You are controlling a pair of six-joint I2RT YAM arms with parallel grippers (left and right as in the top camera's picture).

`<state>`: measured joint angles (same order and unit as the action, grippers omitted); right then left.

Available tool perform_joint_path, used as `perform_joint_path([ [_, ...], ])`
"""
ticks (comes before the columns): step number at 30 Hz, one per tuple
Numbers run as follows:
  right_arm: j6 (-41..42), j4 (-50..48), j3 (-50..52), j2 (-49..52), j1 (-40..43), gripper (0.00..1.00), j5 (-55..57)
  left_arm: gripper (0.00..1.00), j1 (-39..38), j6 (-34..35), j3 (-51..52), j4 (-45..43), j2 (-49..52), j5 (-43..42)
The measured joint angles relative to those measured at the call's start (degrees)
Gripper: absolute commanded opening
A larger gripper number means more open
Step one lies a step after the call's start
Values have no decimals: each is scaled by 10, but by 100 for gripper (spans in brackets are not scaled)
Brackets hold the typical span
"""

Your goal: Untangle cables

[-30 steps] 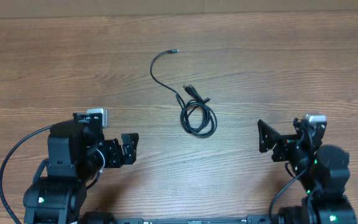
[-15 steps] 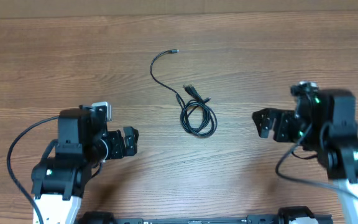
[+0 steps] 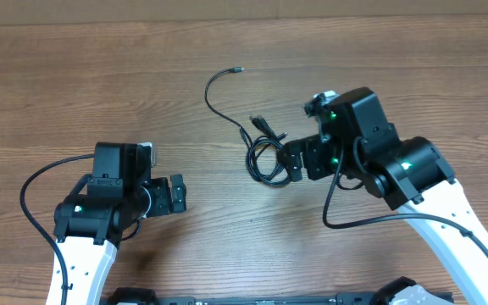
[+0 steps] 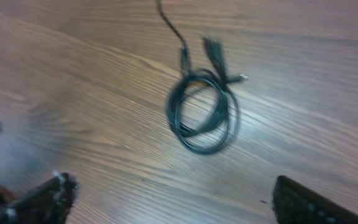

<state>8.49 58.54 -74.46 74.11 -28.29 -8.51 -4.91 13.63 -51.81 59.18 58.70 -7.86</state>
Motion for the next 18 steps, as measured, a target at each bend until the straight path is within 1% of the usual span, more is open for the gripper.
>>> perform_joint_path([
  [3, 4, -21, -2, 14, -8, 89, -11, 100, 0, 0, 0, 0, 0, 0],
  [8, 5, -21, -2, 75, -22, 88, -19, 100, 0, 0, 0, 0, 0, 0],
  [11, 5, -19, -2, 123, -30, 82, -18, 100, 0, 0, 0, -2, 0, 0],
  [16, 3, -17, -2, 200, -40, 78, -16, 99, 0, 0, 0, -5, 0, 0],
  [18, 3, -22, -2, 225, -43, 74, -14, 100, 0, 0, 0, -5, 0, 0],
])
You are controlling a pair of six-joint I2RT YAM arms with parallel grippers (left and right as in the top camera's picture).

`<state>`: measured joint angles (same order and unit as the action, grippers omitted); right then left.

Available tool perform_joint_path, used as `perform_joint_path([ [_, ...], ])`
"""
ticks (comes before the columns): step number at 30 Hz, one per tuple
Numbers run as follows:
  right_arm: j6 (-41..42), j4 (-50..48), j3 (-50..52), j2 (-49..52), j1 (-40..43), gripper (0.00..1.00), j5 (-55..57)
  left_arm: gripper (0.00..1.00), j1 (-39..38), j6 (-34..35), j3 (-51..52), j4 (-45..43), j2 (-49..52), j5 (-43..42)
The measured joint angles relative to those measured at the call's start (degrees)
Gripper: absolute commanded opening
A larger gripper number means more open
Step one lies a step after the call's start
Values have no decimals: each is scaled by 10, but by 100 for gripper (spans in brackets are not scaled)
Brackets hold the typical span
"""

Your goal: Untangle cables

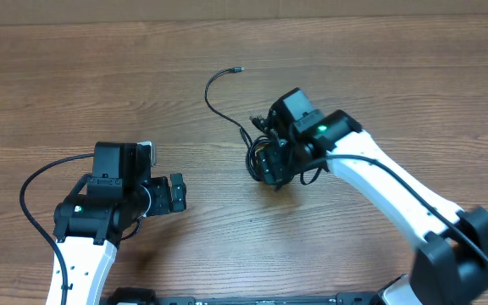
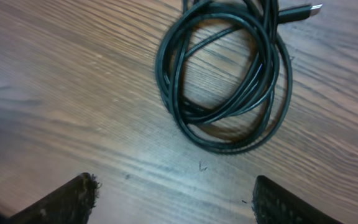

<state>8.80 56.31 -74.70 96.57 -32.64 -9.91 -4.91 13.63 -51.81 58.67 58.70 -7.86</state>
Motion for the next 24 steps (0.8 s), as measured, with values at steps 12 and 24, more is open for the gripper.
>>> perform_joint_path([
  [12, 0, -47, 0, 122, -21, 65, 43, 100, 0, 2, 0, -4, 0, 0],
  [24, 0, -96, 2, 146, -57, 57, 78, 100, 0, 11, 0, -4, 0, 0],
])
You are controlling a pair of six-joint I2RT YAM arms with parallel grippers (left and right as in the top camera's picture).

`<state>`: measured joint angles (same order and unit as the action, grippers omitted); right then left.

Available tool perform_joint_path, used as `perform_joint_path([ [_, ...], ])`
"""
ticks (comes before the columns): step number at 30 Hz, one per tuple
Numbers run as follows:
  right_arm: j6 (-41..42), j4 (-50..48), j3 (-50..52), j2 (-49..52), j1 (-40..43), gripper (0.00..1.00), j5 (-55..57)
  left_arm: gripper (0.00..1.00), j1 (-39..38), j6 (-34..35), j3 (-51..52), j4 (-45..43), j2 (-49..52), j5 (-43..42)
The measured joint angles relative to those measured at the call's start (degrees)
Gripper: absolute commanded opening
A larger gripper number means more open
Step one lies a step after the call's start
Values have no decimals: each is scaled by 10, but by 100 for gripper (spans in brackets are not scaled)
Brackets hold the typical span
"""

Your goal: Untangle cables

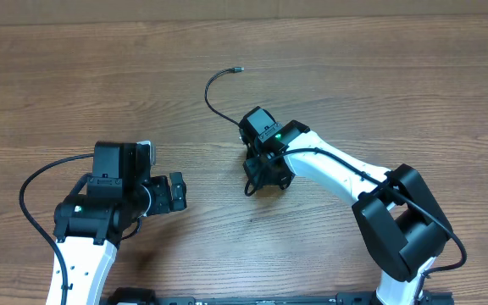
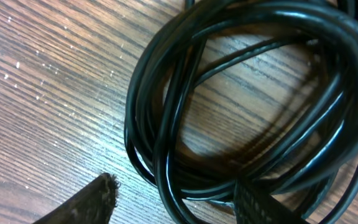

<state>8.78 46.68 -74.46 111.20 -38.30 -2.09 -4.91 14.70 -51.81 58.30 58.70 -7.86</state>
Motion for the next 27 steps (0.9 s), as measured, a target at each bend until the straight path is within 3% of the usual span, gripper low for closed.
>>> perform_joint_path([
  [8, 10, -12, 14, 0, 0, 48, 9, 100, 0, 0, 0, 0, 0, 0],
  [15, 24, 13, 15, 0, 0, 34, 11, 100, 0, 0, 0, 0, 0, 0],
  [25, 30, 72, 14, 0, 0, 31, 4, 100, 0, 0, 0, 0, 0, 0],
  [27, 31, 74, 14, 0, 0, 23, 3, 99, 0, 0, 0, 0, 0, 0],
])
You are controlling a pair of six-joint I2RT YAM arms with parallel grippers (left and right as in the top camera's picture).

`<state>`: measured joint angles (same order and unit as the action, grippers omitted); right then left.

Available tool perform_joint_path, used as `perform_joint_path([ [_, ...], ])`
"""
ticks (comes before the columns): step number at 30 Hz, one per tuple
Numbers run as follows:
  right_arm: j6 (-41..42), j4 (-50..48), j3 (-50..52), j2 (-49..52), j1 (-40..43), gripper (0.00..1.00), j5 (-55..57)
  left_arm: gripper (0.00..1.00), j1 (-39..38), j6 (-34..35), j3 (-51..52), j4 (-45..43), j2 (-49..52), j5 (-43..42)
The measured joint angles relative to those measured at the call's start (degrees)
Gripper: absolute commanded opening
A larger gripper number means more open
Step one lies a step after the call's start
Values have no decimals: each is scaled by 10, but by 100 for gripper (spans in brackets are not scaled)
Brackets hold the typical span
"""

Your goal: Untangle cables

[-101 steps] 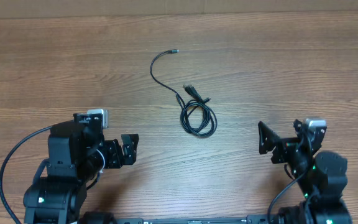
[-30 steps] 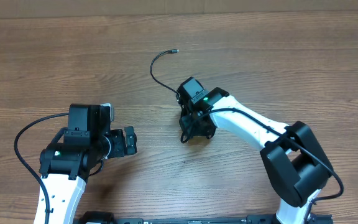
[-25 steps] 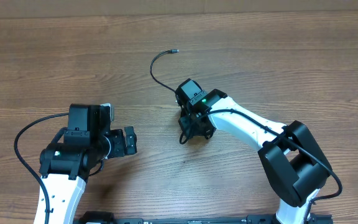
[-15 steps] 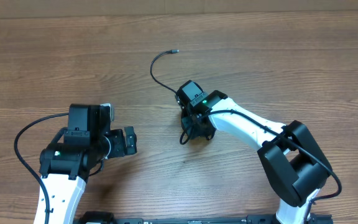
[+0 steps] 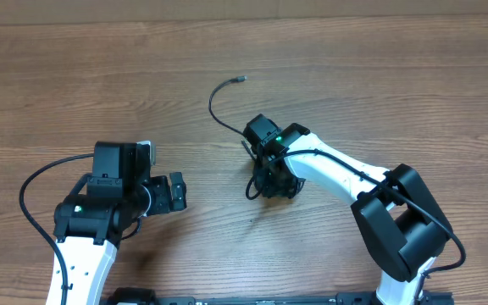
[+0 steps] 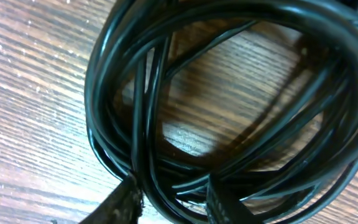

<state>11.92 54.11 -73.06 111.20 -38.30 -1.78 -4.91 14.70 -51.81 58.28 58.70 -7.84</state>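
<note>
A black cable coil (image 6: 143, 124) of several looped strands lies on the wooden table (image 5: 379, 76) and fills the right wrist view. My right gripper (image 6: 173, 200) is shut on the coil's near side, with a bundle of strands pinched between its fingertips (image 6: 124, 202). From overhead the right gripper (image 5: 271, 182) covers most of the coil. The cable's thin tail (image 5: 213, 106) curves away up to a small plug (image 5: 241, 79). My left gripper (image 5: 179, 193) rests open at the lower left, well away from the cable.
The left arm's own black supply cable (image 5: 32, 182) loops beside its base at the far left. The right arm (image 5: 346, 174) stretches across the table from the lower right. Bare wood surrounds the coil.
My right gripper's fingers have come closer together and now pinch coil strands. The coil has shifted slightly toward the near edge, and the tail's plug sits a little lower and further right.
My right gripper stood open, right of the coil and well above it. Then it was over the coil, lower down. Then its open fingers straddled the coil's near side at the table. Now it is shut on those strands. The left arm has stayed still.
</note>
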Motion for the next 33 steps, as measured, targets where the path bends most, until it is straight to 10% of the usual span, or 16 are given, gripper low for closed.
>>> perform_joint_path([
  [4, 0, 2, 0, 0, 0, 9, -6, 100, 0, 0, 0, 0, 0, 0],
  [27, 32, 8, -10, -23, 0, 4, -39, 100, 0, 2, 0, -45, 0, -26],
  [33, 40, 8, -39, -163, 0, 4, -42, 77, 0, 4, 0, -85, 14, -69],
])
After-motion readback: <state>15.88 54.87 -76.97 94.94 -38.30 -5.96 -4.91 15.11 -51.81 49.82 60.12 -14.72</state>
